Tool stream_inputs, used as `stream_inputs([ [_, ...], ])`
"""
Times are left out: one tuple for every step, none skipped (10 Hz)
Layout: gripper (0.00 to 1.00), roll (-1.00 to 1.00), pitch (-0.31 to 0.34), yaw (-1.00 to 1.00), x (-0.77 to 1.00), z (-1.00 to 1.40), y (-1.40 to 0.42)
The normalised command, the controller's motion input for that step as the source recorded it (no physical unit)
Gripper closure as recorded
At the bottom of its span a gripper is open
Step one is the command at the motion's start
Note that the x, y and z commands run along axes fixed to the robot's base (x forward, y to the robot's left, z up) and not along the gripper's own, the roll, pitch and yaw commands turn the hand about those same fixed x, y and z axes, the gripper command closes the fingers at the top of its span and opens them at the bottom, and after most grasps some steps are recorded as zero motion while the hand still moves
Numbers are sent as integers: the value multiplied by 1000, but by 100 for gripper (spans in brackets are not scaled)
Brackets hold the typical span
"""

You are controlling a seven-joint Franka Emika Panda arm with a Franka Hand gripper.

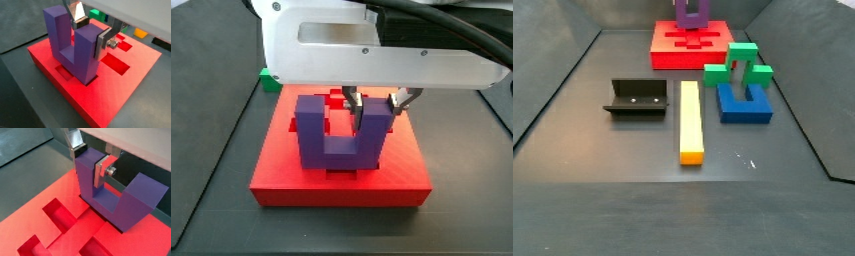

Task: Pick up the purple object. Move up. Place the purple object on the fixture. Regrasp the purple object. Move to above the board. Insert the purple object.
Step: Insert the purple object.

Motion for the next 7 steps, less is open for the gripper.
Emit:
stream_inputs([
  [100,-130,-130,0,0,-69,0],
  [100,-160,-127,0,9,-100,0],
  [100,-49,-126,0,0,-317,0],
  [100,9,-167,0,0,-563,-3],
  [100,99,-219,0,-40,-806,-91],
  [100,237,-91,0,0,-823,-111],
  [100,270,0,0,60,-829,-114],
])
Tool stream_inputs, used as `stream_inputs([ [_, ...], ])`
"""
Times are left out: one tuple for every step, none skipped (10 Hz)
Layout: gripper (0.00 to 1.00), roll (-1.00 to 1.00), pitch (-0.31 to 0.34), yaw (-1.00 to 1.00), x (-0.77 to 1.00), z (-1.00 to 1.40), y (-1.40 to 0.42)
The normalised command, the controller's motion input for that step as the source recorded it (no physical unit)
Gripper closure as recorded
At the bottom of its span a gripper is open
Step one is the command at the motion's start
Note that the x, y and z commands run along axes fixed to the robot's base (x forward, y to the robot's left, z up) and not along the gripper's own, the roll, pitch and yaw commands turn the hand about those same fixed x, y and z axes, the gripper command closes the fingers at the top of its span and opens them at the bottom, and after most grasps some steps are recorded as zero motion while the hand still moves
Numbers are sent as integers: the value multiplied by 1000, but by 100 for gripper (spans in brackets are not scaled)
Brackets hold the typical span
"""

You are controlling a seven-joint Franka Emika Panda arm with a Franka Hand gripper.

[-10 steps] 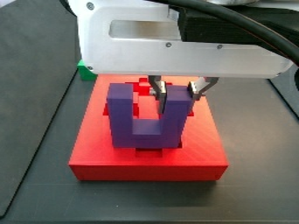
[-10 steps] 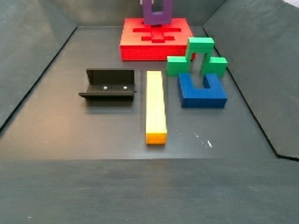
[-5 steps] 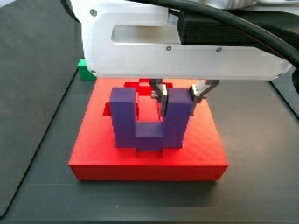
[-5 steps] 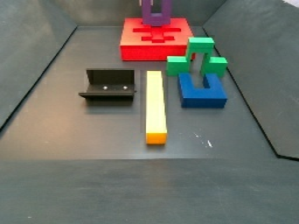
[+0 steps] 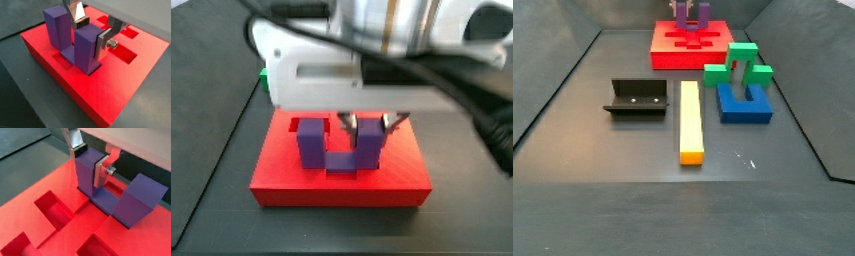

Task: Pick up the purple object. Move up. Place the purple object on the fixture. Regrasp the purple object. Move to above the board. Insert the purple object.
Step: Insert the purple object.

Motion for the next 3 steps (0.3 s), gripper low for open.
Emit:
stream_inputs([
  [100,239,0,0,89,-689,-154],
  [100,0,-7,0,0,0,0],
  [100,0,0,0,0,0,0],
])
